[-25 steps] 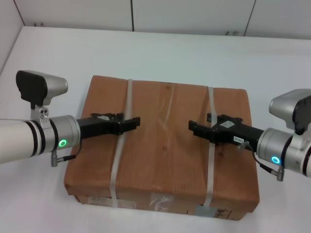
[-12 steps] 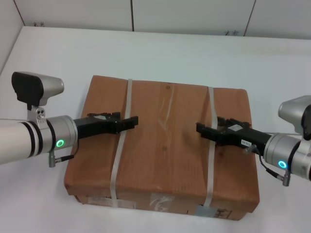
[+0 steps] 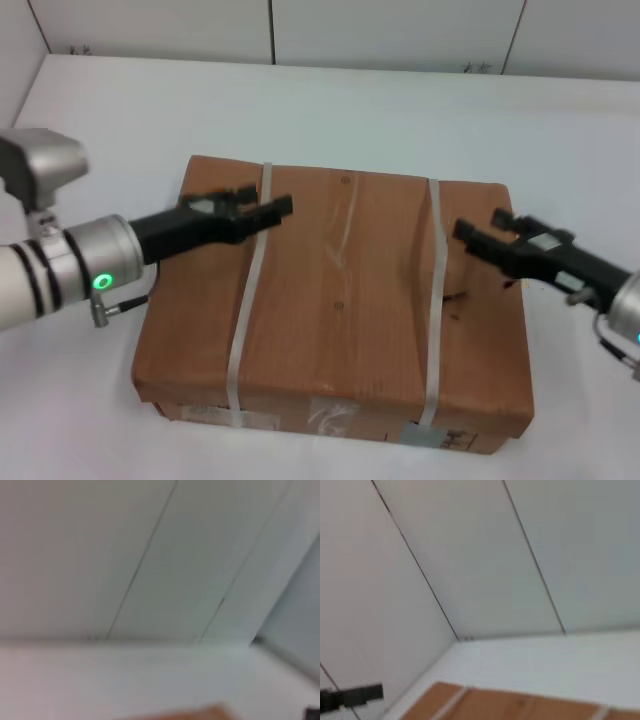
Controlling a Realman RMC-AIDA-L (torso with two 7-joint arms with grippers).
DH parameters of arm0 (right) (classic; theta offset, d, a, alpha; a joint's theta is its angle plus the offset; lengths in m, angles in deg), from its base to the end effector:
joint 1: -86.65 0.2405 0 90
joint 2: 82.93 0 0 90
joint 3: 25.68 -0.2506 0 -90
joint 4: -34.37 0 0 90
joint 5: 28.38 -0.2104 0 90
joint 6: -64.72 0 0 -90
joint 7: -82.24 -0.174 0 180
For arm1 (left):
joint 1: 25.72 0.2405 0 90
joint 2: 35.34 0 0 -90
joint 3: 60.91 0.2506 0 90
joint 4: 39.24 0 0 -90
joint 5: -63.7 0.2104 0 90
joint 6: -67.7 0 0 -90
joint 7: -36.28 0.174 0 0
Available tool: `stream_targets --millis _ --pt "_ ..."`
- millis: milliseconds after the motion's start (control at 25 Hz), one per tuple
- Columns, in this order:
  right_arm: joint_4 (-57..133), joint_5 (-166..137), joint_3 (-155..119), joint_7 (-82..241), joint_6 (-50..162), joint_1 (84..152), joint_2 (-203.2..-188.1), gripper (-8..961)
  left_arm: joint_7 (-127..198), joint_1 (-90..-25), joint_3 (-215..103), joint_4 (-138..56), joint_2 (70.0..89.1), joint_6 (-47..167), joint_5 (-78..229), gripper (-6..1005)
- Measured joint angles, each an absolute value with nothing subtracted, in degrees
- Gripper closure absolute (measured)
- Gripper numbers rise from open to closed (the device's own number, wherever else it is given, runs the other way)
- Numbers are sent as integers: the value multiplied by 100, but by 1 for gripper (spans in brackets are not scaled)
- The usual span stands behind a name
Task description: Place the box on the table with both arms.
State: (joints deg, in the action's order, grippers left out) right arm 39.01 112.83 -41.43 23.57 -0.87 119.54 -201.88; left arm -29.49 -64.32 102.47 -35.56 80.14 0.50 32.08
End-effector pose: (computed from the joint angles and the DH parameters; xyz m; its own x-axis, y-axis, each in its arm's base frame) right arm 0.3033 0.3423 -0.0827 0.5219 -0.4738 -0.7093 -0.8145 -0.5238 -0.2494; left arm -0.2771 0.3677 -0.0711 0.5542 0.4956 0.6687 0.7710 -0.6085 -0.1879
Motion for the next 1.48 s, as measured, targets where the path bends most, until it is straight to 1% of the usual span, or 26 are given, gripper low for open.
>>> stream_targets --millis 120,320,400,680,880,1240,1480 --pt "4277 11316 -4126 2642 -1000 11941 -20163 157 -2302 -6193 10273 -3555 7921 -1170 2851 331" --pt "4577 11344 -3719 3414 -2579 11993 -20153 158 -2168 -6238 10328 -3565 7502 -2758 3779 332" --pt "4578 11344 -3477 3527 -2911 12044 -20148 159 -2096 -6269 10328 -3548 7451 -3045 3981 332" --pt "4849 11329 -2760 3594 -3372 12164 -20157 161 -1803 -6274 10316 -3527 7506 -3340 3999 332" --pt "4870 11313 -2741 3657 -3463 12175 -20163 161 -1795 -6271 10299 -3533 7521 -3348 4009 332" --pt "4840 11303 -2735 3751 -3468 12182 -20176 161 -1776 -6242 10315 -3488 7638 -3276 4023 332" --pt "4821 11303 -2750 3793 -3435 12182 -20183 161 -1773 -6250 10289 -3485 7648 -3205 4027 332"
